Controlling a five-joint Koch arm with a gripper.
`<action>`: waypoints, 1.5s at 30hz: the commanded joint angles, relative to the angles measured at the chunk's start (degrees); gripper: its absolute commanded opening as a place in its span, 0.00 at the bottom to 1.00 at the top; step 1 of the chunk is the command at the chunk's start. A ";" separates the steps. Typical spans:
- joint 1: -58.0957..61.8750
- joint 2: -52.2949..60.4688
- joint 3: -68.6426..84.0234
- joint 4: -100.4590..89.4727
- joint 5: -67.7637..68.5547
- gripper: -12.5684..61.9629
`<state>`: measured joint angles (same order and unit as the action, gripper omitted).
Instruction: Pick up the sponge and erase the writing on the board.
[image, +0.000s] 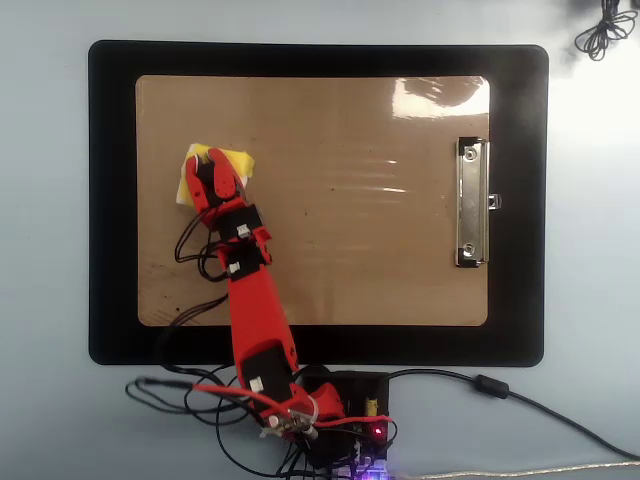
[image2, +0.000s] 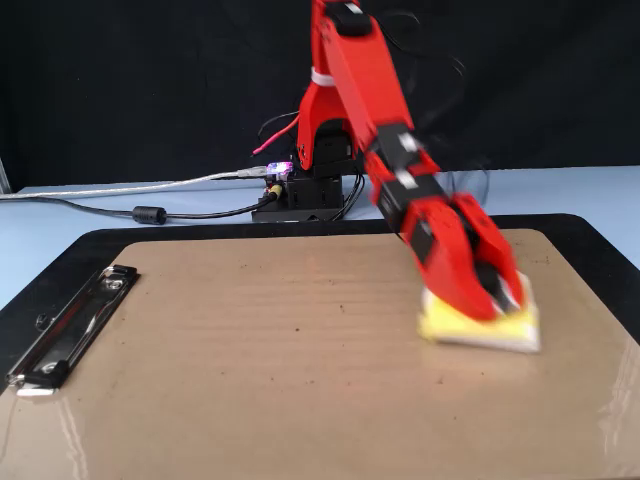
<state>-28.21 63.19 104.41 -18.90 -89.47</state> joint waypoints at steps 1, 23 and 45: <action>0.44 -2.46 -0.70 -0.44 -0.44 0.06; 22.06 41.48 47.11 -0.97 11.87 0.06; 24.08 49.22 53.88 -1.32 11.51 0.06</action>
<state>-4.04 109.60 159.17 -21.45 -77.96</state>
